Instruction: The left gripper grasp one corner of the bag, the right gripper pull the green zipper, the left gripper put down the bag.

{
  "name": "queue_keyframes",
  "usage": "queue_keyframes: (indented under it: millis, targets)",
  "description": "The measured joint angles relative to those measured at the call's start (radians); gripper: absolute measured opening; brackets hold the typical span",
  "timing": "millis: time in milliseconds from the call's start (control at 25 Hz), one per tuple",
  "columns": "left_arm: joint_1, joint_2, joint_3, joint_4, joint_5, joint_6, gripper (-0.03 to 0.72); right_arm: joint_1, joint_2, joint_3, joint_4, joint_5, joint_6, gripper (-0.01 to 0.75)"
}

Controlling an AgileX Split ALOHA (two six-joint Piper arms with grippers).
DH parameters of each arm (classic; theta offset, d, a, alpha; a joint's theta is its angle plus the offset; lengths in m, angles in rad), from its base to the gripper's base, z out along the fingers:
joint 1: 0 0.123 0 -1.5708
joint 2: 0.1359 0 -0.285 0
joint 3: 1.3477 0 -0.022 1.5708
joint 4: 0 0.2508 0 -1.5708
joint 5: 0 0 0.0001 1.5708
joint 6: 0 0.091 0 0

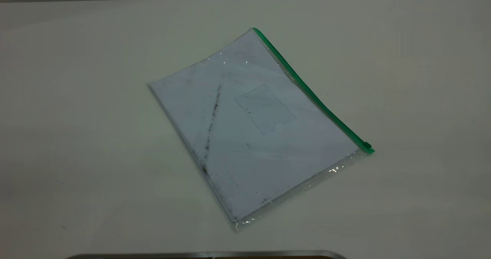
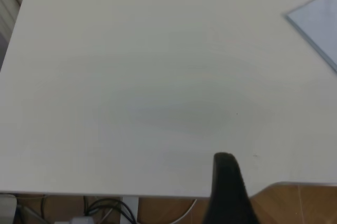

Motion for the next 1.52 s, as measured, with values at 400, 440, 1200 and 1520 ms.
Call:
queue_keyframes:
  millis: [400,440,1200,1520]
  targets:
    - [0.000,0.000,0.000,0.000,0.000,0.000,0.578,-0.260,0.000,0.000,0.000,0.000,0.000,0.238]
    - [0.000,0.000,0.000,0.000,0.000,0.000,0.578,-0.278,0.000,0.000,-0.003,0.000,0.001,0.238]
    - [0.000,0.000,0.000,0.000,0.000,0.000,0.578,-0.287,0.000,0.000,-0.034,-0.001,0.070,0.238]
    - [0.000,0.000,0.000,0.000,0.000,-0.002,0.578,-0.287,0.000,0.000,-0.034,-0.001,0.071,0.238]
